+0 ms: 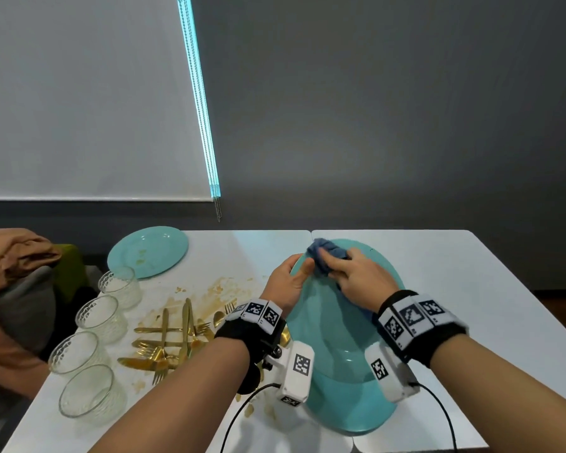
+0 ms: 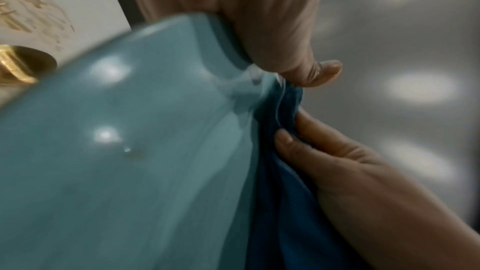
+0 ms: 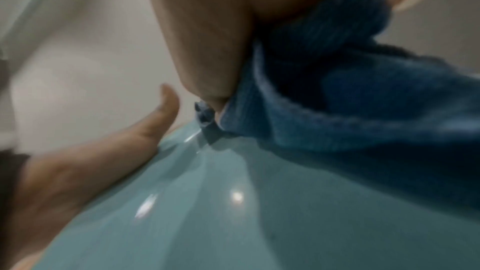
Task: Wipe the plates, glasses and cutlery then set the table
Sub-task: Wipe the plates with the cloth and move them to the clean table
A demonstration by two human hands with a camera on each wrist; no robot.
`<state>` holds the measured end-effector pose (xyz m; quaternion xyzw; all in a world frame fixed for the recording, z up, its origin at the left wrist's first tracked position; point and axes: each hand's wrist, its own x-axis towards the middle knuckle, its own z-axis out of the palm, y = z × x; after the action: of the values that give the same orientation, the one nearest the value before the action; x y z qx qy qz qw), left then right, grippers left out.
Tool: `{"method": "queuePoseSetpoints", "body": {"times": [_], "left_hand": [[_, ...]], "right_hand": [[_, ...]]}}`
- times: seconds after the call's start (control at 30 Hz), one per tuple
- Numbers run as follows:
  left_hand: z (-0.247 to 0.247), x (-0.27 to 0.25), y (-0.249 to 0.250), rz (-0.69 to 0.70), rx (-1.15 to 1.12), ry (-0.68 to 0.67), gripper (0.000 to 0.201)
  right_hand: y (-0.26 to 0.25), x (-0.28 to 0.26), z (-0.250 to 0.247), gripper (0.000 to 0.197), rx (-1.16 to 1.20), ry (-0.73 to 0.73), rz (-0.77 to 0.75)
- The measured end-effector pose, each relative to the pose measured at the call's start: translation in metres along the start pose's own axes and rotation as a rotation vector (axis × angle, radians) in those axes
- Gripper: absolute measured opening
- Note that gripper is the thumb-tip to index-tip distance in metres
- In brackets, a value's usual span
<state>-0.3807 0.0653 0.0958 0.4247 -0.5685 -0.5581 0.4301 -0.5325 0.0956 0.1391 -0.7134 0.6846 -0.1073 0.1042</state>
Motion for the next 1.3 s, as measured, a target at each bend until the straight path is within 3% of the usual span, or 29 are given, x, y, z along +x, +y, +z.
{"method": "queuePoseSetpoints", "body": {"times": [0.13,0.2,0.33,0.4,0.5,0.57,0.63,0.67,0.73,0.77,0.83,0.9,0.97,1.03,1.17,1.23,1.3], "left_hand": [[0.003,0.003,0.004,-0.016,-0.017,-0.032,0.022],[0.005,0.005,0.003,-0.001,-0.024,-0.022,0.024],[0.000,0.008,-0.001,-0.081,-0.101,0.046,0.052],[-0.006,0.008,-0.005,-0.147,-0.129,0.052,0.065],[-0.013,0.008,-0.015,-0.124,-0.093,0.088,0.060],[-0.019,0.010,-0.024,-0.118,-0.018,0.083,0.069],[-0.026,0.012,-0.030,-0.122,0.006,0.077,0.085],[-0.029,0.012,-0.031,-0.126,0.015,0.079,0.091],[-0.028,0.012,-0.032,-0.134,0.030,0.083,0.095],[-0.026,0.011,-0.032,-0.128,0.039,0.078,0.094],[-0.017,0.006,-0.027,-0.113,0.056,0.056,0.085],[-0.007,0.001,-0.018,-0.101,0.083,0.023,0.065],[0.004,0.000,-0.013,-0.084,0.065,0.002,0.042],[0.008,0.001,-0.010,-0.070,0.065,0.023,0.035],[-0.011,0.006,-0.018,-0.081,0.108,0.107,0.059],[-0.023,0.002,-0.014,-0.096,0.142,0.101,0.058],[-0.027,-0.001,-0.011,-0.105,0.170,0.077,0.048]], "right_hand": [[0.008,0.006,-0.012,0.046,0.121,0.155,0.282],[-0.014,-0.003,-0.002,0.047,0.129,0.110,0.184],[-0.041,-0.028,0.026,0.046,0.073,-0.034,-0.109],[-0.037,-0.037,0.034,0.045,0.001,-0.107,-0.155],[-0.020,-0.054,0.043,0.045,-0.150,-0.297,-0.273],[-0.003,-0.066,0.043,0.053,-0.195,-0.420,-0.364],[0.022,-0.068,0.037,0.075,-0.259,-0.510,-0.329],[0.037,-0.065,0.032,0.076,-0.301,-0.516,-0.293],[0.060,-0.055,0.018,0.046,-0.399,-0.462,-0.217],[0.067,-0.050,0.009,0.040,-0.460,-0.409,-0.151],[0.068,-0.041,-0.001,0.048,-0.474,-0.253,-0.005],[0.053,-0.030,-0.003,0.048,-0.354,-0.075,0.110],[0.029,-0.026,0.009,0.048,-0.179,-0.003,0.117],[0.006,-0.032,0.030,0.047,-0.102,-0.026,-0.013],[0.005,-0.059,0.064,0.044,-0.200,-0.272,-0.292],[0.032,-0.064,0.066,0.043,-0.298,-0.411,-0.308],[0.061,-0.059,0.055,0.046,-0.402,-0.442,-0.200]]}}
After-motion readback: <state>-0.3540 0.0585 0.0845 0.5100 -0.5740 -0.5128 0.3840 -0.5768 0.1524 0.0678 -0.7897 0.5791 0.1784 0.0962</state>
